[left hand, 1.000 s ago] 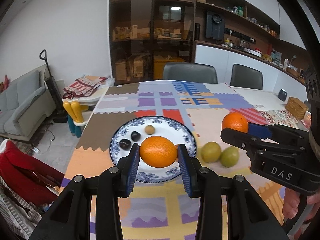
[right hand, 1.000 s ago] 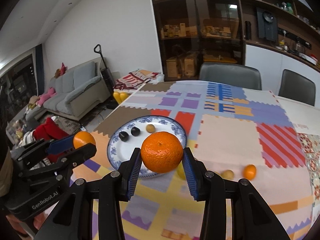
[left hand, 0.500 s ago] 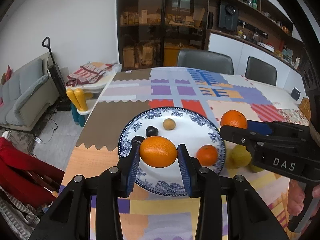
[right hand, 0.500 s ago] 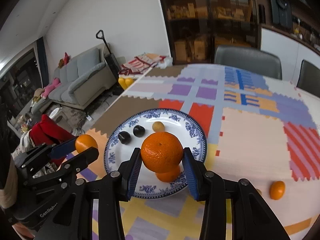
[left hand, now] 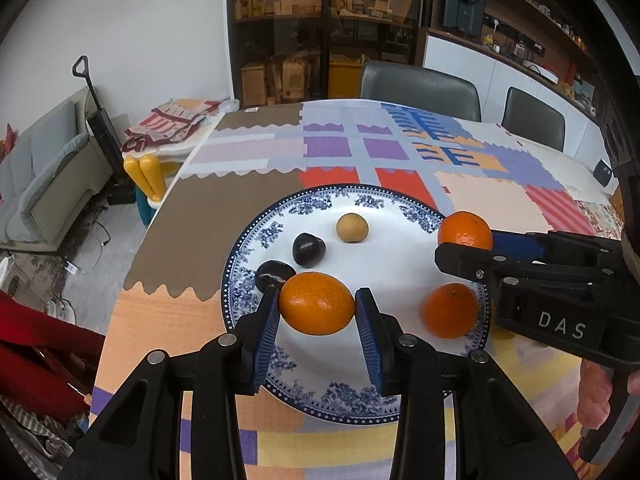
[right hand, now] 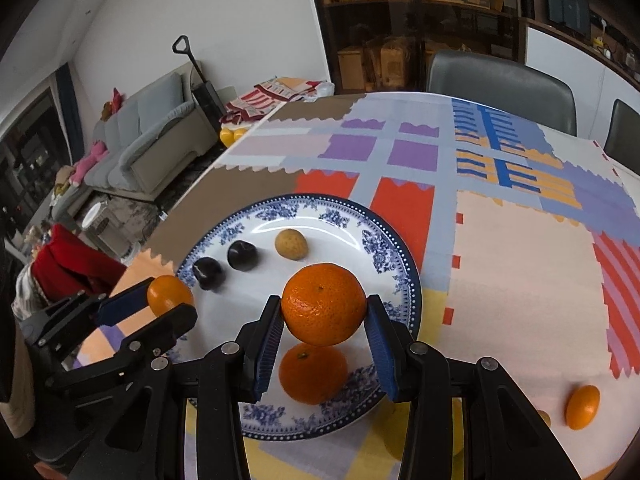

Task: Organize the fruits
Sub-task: 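Lower both fruits onto the plate and open both tools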

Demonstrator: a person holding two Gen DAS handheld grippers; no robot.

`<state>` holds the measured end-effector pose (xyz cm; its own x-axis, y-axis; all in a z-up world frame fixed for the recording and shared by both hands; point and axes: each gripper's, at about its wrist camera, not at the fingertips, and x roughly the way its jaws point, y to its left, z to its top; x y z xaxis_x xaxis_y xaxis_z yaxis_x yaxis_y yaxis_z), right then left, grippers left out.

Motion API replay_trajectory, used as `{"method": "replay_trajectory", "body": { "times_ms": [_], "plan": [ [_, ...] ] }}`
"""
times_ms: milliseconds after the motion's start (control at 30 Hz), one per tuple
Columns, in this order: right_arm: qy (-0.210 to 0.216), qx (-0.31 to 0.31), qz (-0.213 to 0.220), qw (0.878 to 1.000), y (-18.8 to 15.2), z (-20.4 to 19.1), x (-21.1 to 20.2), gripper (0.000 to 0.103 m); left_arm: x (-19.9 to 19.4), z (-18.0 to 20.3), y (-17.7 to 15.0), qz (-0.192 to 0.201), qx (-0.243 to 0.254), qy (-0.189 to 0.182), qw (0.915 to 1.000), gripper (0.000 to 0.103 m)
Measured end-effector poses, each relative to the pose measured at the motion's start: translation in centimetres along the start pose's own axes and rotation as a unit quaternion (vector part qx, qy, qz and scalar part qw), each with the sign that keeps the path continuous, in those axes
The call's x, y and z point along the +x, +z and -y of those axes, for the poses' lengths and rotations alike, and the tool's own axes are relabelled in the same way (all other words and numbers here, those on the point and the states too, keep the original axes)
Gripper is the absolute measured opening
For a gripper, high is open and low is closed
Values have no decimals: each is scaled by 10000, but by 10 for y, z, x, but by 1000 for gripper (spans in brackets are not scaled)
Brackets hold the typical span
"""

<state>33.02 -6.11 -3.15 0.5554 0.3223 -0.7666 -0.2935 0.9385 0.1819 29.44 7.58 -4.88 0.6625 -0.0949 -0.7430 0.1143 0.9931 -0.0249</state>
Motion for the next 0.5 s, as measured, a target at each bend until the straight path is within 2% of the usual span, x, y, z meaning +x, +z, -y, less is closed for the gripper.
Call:
{"method": "replay_trajectory", "body": {
  "times_ms": [133,267,500],
  "plan": [
    [-8,15,-5,10000,-2,1,2,43,-3,1,0,57,55,11,10000,41],
    [-22,44,2,10000,-3,3,1,44,-13,3,0,160,98,81,9998,52],
    [-31,-19,290,9996,-13,1,-31,46,-43,11,-3,325,60,122,9994,57]
  ]
}}
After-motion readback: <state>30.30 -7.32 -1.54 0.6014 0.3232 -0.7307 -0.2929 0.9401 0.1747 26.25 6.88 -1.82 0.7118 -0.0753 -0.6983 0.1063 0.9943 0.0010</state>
